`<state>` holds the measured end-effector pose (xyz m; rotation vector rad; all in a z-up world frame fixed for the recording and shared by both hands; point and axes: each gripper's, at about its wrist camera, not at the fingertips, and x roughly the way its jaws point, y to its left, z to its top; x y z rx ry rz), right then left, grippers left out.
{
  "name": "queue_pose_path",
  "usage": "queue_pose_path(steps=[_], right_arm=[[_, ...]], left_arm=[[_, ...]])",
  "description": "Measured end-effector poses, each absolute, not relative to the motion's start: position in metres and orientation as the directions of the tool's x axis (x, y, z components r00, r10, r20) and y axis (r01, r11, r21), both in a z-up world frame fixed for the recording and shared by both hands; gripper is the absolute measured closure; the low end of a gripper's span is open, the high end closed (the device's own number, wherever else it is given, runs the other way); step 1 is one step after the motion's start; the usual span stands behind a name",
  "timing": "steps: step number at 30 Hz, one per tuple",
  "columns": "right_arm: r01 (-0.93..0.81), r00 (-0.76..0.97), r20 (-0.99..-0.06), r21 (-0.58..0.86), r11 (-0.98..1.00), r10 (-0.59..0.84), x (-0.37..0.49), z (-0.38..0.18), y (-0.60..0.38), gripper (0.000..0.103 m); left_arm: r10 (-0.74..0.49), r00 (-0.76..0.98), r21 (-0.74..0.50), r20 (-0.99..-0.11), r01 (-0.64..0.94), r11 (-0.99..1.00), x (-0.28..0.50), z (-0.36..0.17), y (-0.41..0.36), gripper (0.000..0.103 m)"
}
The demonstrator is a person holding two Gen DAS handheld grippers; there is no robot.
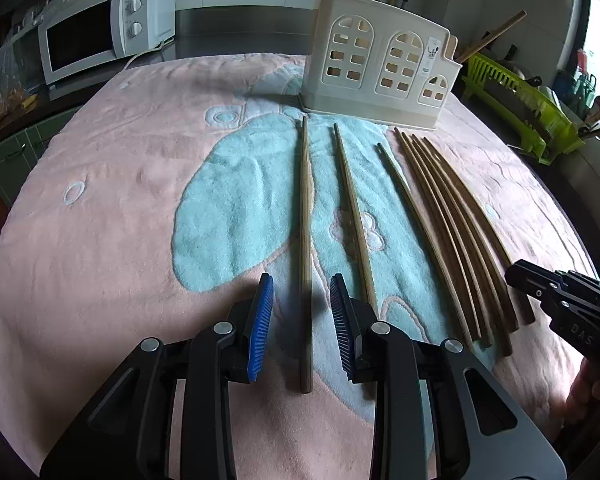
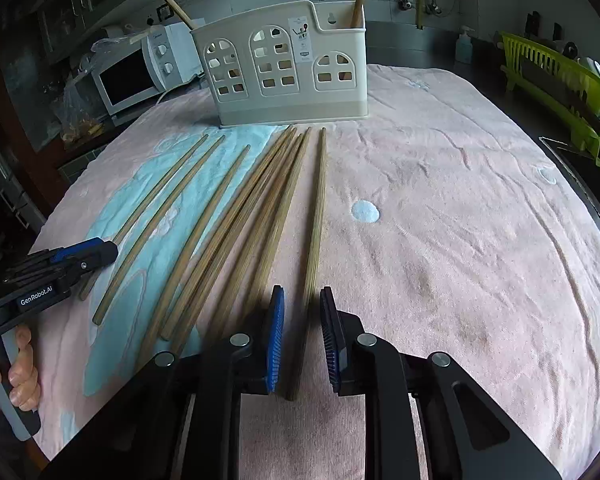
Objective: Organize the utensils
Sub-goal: 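Close the right gripper on a chopstick while the left gripper grasps another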
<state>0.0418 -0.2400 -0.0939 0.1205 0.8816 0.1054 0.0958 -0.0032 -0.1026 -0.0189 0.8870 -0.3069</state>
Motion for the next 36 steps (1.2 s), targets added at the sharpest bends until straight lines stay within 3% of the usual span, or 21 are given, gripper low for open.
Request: queue_pose_path(steps=[4,18,36], right_arm=[[-0.037,0.63,-0.765,0.141,0.989,0.133,0.044,-0.094,-0.24,0.088],[-0.027,0.631,-0.771,0.093,0.995,0.089,0.044,-0.095,-0.237,0.096],[-0.045,0.779,-0.62,0.097,0.994,0.095,0.026,-0.028,-0.247,0.097]], left_arm=[[-0.267,0.594,-0.136,-0.759,0.256,0.957,0.097,-0.102,-0.004,0.075],[-0.209,0.602,-0.067,-0.771,0.249,0.966,0.098,-0.102,-0.014,0.098],[-0.302,0.663,-0.157,-0.685,0.271,0.95,0.091,-0.061,-0.002,0.098]])
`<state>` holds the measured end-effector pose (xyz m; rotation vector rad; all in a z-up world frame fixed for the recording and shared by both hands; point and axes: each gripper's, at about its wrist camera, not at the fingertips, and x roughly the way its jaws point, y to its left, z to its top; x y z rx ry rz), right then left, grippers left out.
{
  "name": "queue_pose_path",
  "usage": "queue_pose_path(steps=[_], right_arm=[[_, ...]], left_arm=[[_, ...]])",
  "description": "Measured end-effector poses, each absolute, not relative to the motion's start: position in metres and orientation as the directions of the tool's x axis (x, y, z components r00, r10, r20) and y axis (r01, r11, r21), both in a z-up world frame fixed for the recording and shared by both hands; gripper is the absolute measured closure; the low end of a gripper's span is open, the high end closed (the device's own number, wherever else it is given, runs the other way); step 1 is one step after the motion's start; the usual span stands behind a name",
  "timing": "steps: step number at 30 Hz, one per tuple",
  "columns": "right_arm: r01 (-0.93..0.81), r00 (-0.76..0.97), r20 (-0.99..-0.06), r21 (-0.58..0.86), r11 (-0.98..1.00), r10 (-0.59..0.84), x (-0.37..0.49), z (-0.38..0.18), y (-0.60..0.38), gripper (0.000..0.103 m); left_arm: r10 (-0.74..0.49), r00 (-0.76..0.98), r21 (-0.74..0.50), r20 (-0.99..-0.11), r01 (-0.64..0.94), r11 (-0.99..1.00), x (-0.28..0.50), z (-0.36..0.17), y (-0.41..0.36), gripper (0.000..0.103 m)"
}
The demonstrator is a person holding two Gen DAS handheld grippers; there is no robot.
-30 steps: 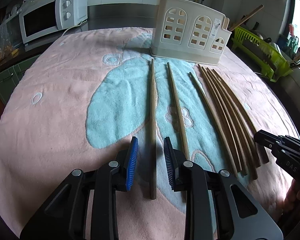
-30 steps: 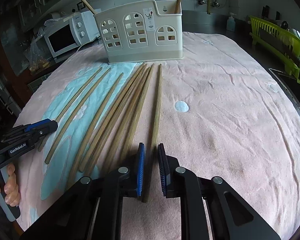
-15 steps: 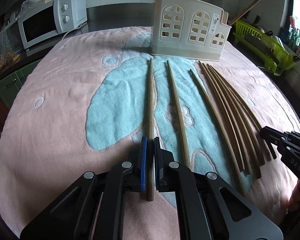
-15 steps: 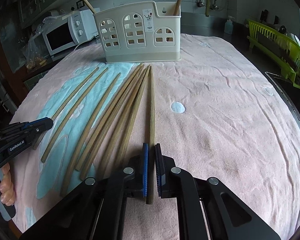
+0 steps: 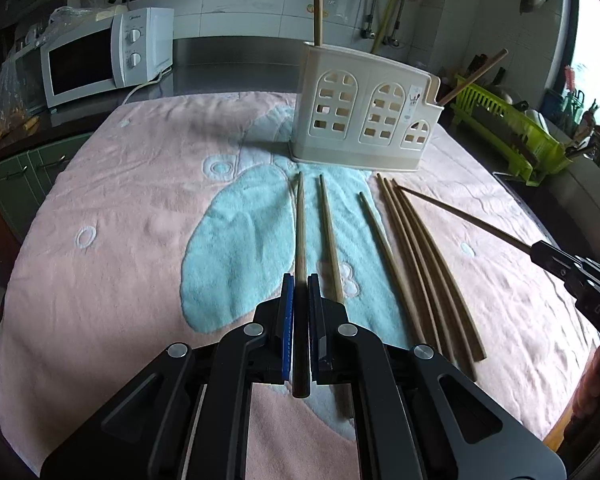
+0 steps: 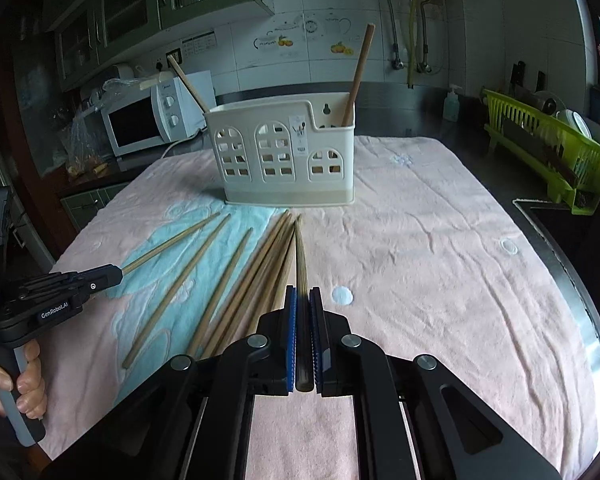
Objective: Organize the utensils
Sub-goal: 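Close the right gripper on a chopstick while the left gripper grasps another, then lift both chopsticks upright and insert them into the white holder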
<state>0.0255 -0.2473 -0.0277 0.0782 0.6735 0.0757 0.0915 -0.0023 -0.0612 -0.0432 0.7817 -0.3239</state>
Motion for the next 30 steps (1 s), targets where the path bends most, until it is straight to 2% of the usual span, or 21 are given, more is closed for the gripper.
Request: queue_pose_path(steps=[16,22,30], right_arm=[[-0.111,0.846,-0.517,0.073,0.991,0.132,0.062,0.036,-0.254,0.097],[-0.181,0.846,-0.497,0.069,0.981,0.191,0.08,0.073,-0.261,0.097],[-0.255,0.839,-0.485,0.055,0.965,0.249,0.101,0.134,-0.276,0.097]], left_arm=[[-0.329,0.767,-0.169,-0.551,0.283,0.944,0.109,-0.004,0.001,0.098],[-0.323,0.78,-0.131,-0.536,0.301,0.945,0.128,0.03,-0.006,0.098],[-0.385,0.785,-0.126,-0.485,0.374,0.919,0.142,0.084,-0.019,0.098]])
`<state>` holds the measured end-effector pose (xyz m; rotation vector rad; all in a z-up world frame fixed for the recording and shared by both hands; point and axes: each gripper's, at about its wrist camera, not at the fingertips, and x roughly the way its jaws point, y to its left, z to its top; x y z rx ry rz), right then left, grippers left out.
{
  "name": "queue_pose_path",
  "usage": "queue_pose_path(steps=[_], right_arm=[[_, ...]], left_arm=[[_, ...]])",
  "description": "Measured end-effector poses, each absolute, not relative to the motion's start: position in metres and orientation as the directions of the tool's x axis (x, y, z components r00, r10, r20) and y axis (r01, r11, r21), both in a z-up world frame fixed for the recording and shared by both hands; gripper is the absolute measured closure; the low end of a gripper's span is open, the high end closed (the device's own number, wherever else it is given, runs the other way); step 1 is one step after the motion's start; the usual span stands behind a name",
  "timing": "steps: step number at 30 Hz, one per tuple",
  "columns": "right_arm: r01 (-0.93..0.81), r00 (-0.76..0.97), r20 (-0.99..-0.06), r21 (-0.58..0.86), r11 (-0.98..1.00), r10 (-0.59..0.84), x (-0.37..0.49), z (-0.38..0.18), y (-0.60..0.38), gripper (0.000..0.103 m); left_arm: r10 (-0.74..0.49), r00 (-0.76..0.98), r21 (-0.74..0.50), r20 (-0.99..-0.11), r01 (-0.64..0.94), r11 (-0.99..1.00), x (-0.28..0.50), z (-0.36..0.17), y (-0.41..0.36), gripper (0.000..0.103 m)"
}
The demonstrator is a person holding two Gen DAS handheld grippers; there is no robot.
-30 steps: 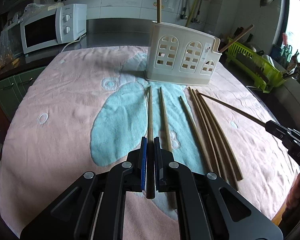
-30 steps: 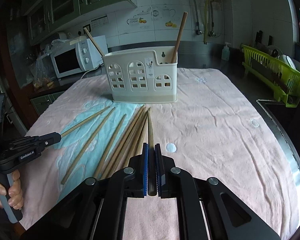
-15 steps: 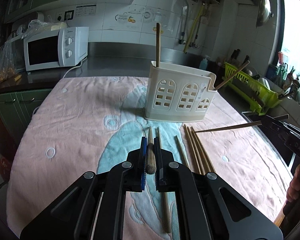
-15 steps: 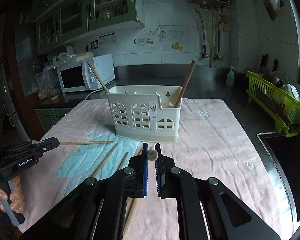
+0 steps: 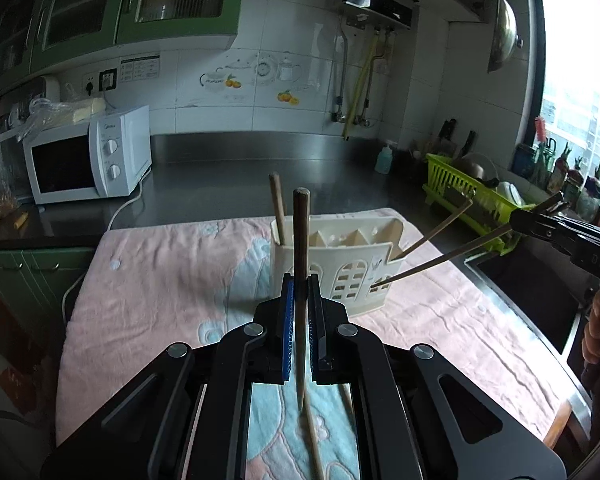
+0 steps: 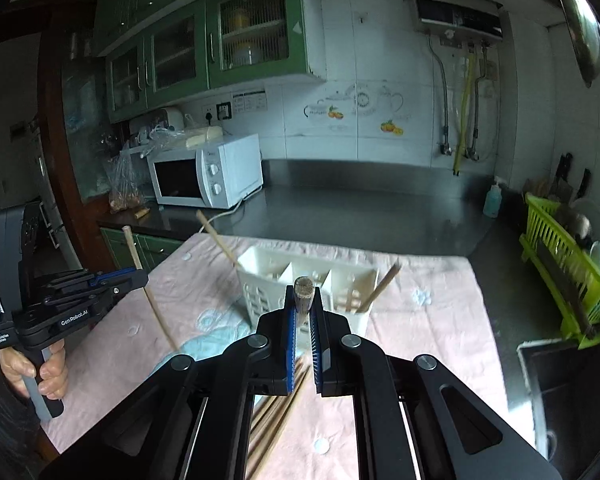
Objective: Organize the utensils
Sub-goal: 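Lift both chopsticks upright and insert them into the white holder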
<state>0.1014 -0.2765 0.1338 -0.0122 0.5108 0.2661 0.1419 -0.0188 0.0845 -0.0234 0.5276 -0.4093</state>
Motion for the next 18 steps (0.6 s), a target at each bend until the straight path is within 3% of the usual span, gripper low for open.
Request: queue_pose_path(steps=[9,18], right_arm=[[-0.245,0.852,-0.479,-0.007,0.969,0.212,0.12,0.182,-0.294,0.097],[-0.234,0.821,-0.547,-0.065,0.97,0.161,0.158,0.167,-0.296,0.097]], left_arm=[[-0.427,0.835,-0.091,-0.347,0.423,0.901,0.152,0.156,-0.046,0.098],[-0.343,0.903,-0.072,-0.257,0.336,0.939,0.199,0.189,-0.071,0.098]])
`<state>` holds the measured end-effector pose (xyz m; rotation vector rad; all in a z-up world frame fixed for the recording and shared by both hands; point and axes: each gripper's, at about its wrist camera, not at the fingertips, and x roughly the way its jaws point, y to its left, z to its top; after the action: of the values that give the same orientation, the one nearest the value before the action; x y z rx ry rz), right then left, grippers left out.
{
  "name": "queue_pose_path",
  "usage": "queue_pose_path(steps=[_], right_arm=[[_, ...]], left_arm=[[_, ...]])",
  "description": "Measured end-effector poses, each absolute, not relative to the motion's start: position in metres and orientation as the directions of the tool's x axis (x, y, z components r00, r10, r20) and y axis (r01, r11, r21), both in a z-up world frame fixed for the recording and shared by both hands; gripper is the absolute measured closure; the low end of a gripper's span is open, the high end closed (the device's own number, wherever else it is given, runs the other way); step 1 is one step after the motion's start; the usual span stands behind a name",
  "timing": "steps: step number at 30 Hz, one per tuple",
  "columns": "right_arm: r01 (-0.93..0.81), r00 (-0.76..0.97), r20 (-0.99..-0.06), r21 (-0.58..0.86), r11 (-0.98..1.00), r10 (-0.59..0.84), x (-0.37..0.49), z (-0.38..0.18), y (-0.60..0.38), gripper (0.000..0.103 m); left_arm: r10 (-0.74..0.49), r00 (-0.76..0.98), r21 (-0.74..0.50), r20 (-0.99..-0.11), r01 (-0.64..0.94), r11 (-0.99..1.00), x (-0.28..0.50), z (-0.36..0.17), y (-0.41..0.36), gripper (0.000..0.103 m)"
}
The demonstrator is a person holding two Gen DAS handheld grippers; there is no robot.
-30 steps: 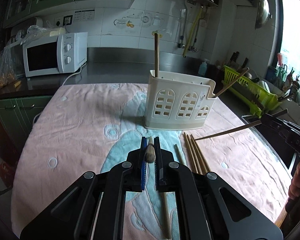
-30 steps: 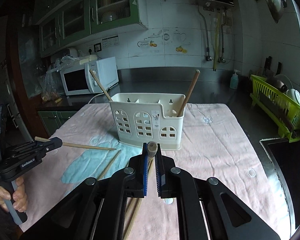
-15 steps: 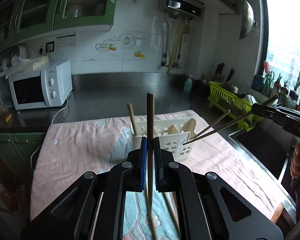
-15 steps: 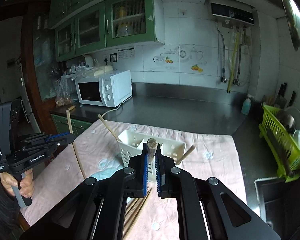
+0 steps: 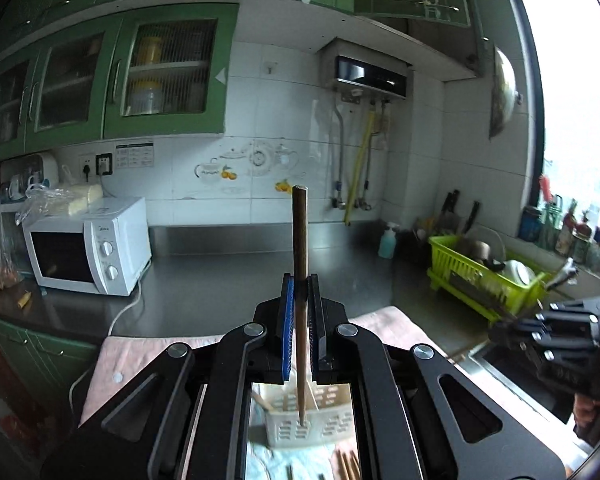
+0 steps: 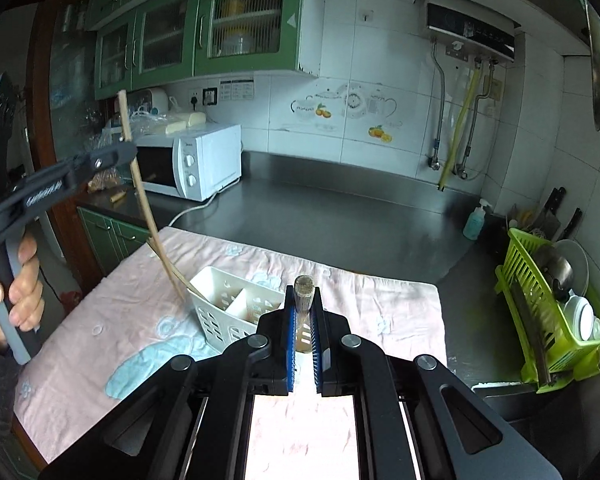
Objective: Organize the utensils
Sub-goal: 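Lift both chopsticks upright and insert them into the white holder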
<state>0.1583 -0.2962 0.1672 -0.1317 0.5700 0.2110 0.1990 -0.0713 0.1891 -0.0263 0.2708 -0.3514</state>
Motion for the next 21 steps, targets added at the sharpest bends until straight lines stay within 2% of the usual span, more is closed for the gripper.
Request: queue_pose_path(steps=[5,13,19,21], right_arm=[[-0.235,0.808,-0.566,-0.061,0.97,0.161,0.171,0.155,-0.299,0.097],[-0.247,0.775,-0.609,-0.051,0.968,0.166,0.187,0.132,-0.297,0.096],[-0.237,0.771,-0.616,-0.046,0.97,0.159,0.194,0.121,-0.294,0.096],[-0.227,0.781,-0.605,-0.043,0.973,0.155,0.192,0.122,-0.294,0.087]], left_arm=[[-0.28,0.926,-0.063,-0.252,0.273,0.96,0.23,0.177,-0.083,0.098],[-0.278,0.889,-0.096,-0.363,0.261,0.961,0.266,0.137,-0.086,0.097],[-0.284,0.878,-0.093,-0.384,0.27,0.958,0.262,0.129,-0.083,0.094],[-0.294,0.875,-0.095,-0.385,0.279,0.956,0.256,0.13,-0.081,0.094]])
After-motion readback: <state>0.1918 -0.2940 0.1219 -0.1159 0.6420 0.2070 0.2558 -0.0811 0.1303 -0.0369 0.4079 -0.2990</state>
